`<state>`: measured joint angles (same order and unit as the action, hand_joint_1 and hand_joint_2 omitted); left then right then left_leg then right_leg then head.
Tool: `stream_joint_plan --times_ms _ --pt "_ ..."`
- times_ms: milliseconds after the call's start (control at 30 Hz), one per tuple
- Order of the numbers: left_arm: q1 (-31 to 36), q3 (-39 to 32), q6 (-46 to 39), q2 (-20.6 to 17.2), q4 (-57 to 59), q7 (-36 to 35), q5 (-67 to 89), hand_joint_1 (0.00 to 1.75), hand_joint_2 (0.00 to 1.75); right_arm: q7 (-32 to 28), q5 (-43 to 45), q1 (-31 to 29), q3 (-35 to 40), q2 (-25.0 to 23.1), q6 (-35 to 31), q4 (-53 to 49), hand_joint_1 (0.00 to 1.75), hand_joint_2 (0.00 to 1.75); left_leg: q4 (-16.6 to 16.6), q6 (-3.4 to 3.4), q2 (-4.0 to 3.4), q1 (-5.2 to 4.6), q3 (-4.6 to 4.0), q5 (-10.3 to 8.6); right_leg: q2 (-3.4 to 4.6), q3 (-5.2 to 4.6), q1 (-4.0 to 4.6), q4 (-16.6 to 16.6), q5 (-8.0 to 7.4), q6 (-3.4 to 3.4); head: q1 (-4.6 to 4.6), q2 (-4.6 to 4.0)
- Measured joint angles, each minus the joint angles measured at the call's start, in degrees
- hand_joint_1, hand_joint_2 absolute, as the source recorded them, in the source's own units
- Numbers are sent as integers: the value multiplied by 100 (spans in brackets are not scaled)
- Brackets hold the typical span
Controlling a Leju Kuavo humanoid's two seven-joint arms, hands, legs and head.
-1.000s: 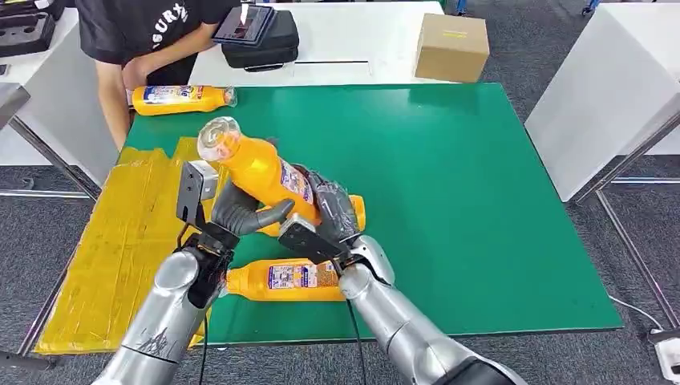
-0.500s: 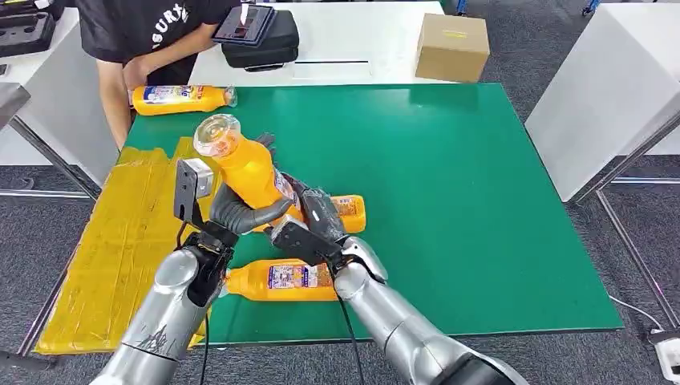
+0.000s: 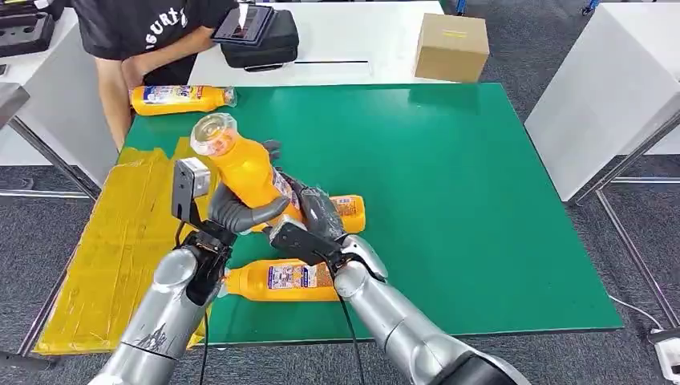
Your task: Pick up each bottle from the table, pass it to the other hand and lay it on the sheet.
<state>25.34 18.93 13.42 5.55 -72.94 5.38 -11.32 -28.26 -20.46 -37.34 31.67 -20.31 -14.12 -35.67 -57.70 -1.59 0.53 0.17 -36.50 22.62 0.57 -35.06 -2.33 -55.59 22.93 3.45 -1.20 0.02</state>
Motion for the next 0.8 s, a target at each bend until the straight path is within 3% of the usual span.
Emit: stream_joint_plan --times_ms 800 --pt "-5 -39 -111 4 13 39 -11 175 175 42 -140 -11 4 0 -20 -2 171 175 0 0 0 0 0 0 0 0 0 0 0 0 0 -2"
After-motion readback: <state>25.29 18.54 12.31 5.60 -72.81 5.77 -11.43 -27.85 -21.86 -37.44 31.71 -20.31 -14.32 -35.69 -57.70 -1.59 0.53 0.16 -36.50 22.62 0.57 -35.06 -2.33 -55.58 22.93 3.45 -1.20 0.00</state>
